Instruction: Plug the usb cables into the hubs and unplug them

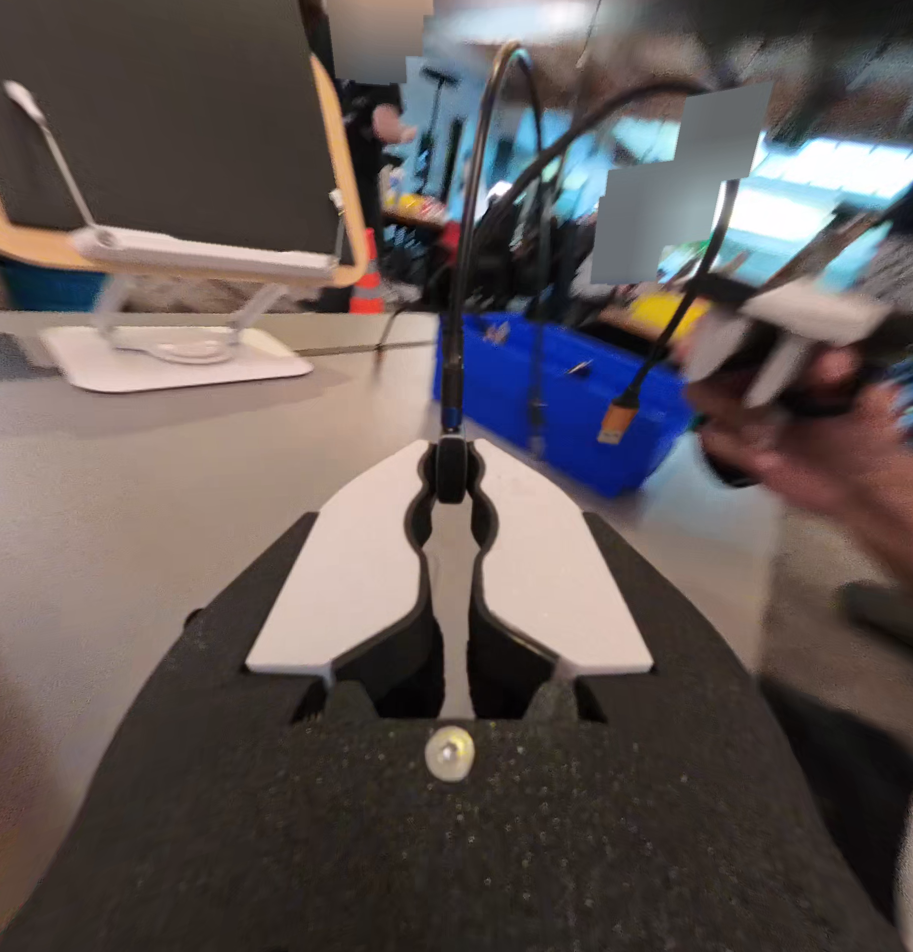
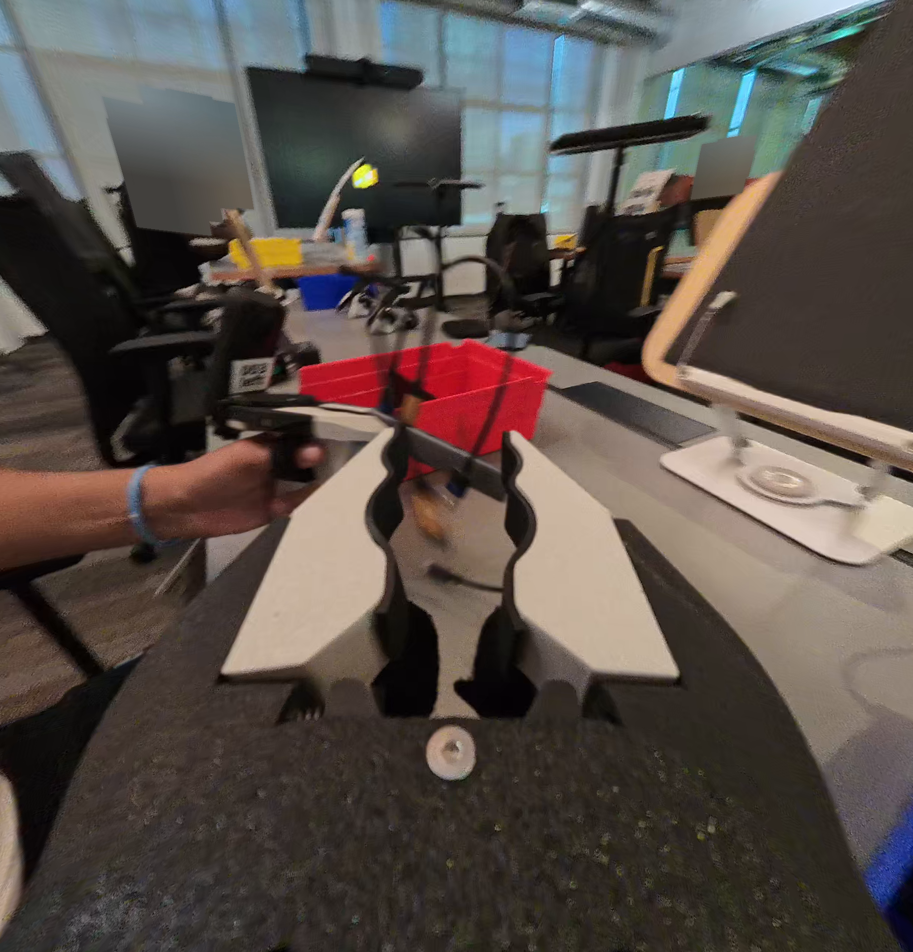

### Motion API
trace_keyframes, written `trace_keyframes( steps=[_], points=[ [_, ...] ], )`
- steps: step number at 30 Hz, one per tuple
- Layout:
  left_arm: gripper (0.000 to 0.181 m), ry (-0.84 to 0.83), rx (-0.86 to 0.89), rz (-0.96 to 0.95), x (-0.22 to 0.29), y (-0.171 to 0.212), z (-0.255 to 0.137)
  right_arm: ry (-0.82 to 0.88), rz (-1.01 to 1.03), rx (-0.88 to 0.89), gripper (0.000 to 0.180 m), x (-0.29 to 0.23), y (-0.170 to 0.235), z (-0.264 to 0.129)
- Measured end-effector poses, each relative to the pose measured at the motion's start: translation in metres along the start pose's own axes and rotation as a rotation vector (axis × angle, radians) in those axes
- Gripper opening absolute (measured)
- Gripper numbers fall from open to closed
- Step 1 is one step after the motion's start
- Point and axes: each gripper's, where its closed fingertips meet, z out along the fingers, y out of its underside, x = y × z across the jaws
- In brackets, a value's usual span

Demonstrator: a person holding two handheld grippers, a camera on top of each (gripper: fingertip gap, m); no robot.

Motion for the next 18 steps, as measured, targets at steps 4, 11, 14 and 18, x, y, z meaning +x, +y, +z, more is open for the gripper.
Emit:
trace_keyframes(
  steps=[4, 11, 14, 18],
  points=[
    [0.010, 0.243, 0.083, -0.179, 0.026, -0.013, -0.004, -0.077, 0.156, -0.085, 0.059, 0.013, 0.033, 0.009],
    [0.010, 0.468, 0.081, -0.291, 0.062, -0.011, -0.001, -0.443, 0.339, -0.169, 0.014, -0.044, 0.052, 0.020],
    [0.019, 0.461, 0.030, -0.282, 0.060, -0.001, 0.002, -0.451, 0.343, -0.139, 0.008, -0.044, 0.042, 0.014],
    [0.030, 0.460, -0.038, -0.231, 0.062, 0.016, 0.003, -0.404, 0.335, -0.032, 0.007, -0.018, -0.005, -0.009]
  ],
)
